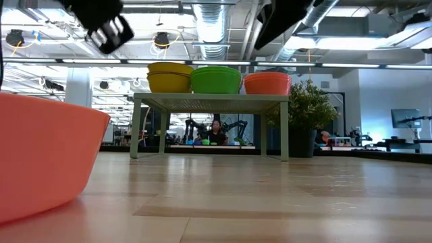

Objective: Pick & Place Mini bowls
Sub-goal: Stack the orange bowl on the orange bowls on the shelf

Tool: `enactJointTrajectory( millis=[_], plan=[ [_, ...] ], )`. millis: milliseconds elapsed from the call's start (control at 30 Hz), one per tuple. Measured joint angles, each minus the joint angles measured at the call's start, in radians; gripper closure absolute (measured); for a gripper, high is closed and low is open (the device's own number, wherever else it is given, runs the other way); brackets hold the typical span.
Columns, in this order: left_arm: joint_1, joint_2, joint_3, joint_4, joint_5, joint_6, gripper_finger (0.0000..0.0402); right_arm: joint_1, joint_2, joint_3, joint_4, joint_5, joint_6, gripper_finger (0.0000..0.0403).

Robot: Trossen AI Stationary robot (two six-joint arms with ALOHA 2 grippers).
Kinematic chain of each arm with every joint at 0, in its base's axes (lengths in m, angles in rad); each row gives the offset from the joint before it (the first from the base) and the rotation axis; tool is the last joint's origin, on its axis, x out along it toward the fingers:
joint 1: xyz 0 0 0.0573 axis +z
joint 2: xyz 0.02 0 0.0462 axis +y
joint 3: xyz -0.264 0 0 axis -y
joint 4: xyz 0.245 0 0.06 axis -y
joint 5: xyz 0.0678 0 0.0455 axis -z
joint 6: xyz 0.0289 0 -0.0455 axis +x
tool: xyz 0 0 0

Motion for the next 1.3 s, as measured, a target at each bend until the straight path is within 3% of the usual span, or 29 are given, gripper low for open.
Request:
enactJointTrajectory(
  millis=[133, 400, 700, 967, 1300],
  plan=[
    [-0.016, 0.080, 0.000, -0.004, -0.003, -0.117, 0.0300, -0.001, -0.002, -0.017, 0.032, 0.000, -0.018, 0.0276],
    [-0.063, 0.187, 0.000, -0.005, 0.004, -0.154, 0.0300, -0.001, -0.001, -0.028, 0.045, 0.000, -0.125, 0.0276],
    [-0.116, 0.296, 0.000, 0.008, 0.004, -0.378, 0.0287, -0.003, -0.001, -0.028, 0.065, 0.000, -0.133, 0.0276],
    [-0.133, 0.307, 0.000, 0.009, 0.003, -0.387, 0.0258, -0.003, -0.001, -0.028, 0.081, 0.000, -0.211, 0.0276],
    [-0.133, 0.307, 0.000, 0.007, 0.000, -0.386, 0.0257, -0.002, -0.002, -0.045, 0.106, -0.046, -0.211, 0.0276]
  ],
)
